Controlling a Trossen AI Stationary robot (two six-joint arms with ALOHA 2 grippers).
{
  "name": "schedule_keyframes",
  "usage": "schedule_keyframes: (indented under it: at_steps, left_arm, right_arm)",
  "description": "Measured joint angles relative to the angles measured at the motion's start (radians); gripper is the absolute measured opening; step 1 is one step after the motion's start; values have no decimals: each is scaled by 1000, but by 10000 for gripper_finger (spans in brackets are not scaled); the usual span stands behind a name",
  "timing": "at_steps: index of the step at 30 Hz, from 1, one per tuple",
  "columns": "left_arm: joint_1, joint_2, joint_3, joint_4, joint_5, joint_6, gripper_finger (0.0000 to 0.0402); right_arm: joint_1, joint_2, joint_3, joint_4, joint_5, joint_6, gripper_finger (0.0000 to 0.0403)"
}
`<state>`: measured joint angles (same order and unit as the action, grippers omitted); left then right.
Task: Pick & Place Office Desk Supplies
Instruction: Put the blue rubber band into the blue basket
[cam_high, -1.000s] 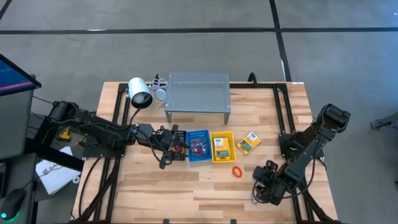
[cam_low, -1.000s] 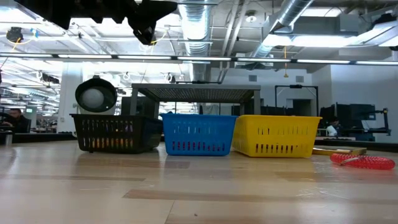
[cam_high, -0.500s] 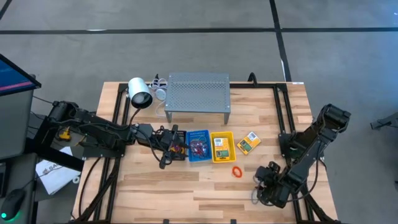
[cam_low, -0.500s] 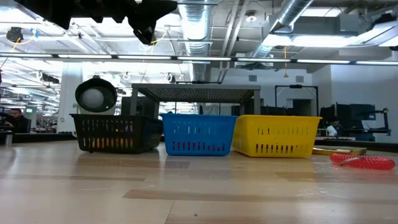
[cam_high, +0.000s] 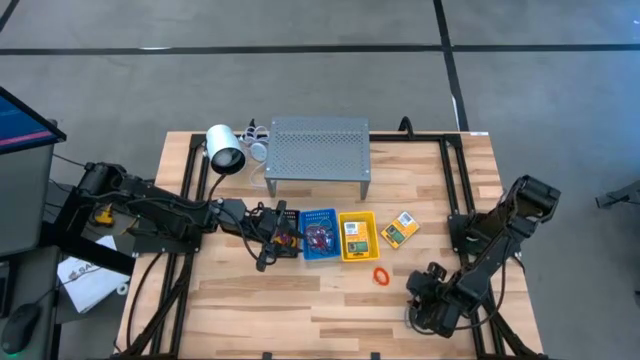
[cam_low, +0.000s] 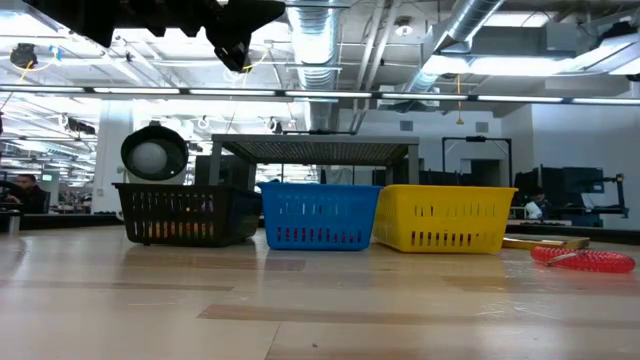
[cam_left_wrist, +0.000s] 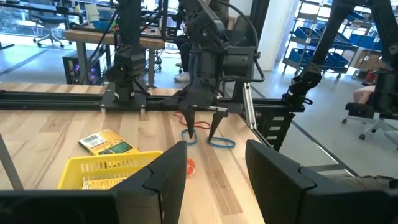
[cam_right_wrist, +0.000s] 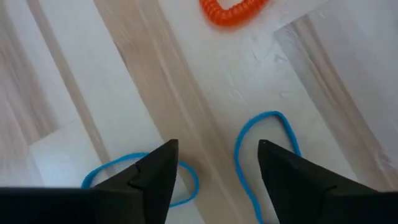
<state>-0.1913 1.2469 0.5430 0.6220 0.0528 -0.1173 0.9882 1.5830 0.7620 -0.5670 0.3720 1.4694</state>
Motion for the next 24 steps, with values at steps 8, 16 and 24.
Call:
schedule_keyframes:
  at_steps: [8, 16, 24]
  left_arm:
    - [0, 0, 0, 0, 0, 0, 159]
    - [0, 0, 0, 0, 0, -1, 159]
    - [0, 0, 0, 0, 0, -5, 159]
  right_arm:
    - [-8, 39, 1, -6, -27, -3, 202]
    - [-8, 61, 3, -9, -20, 22, 190]
    - [-8, 62, 0, -21, -24, 32, 122]
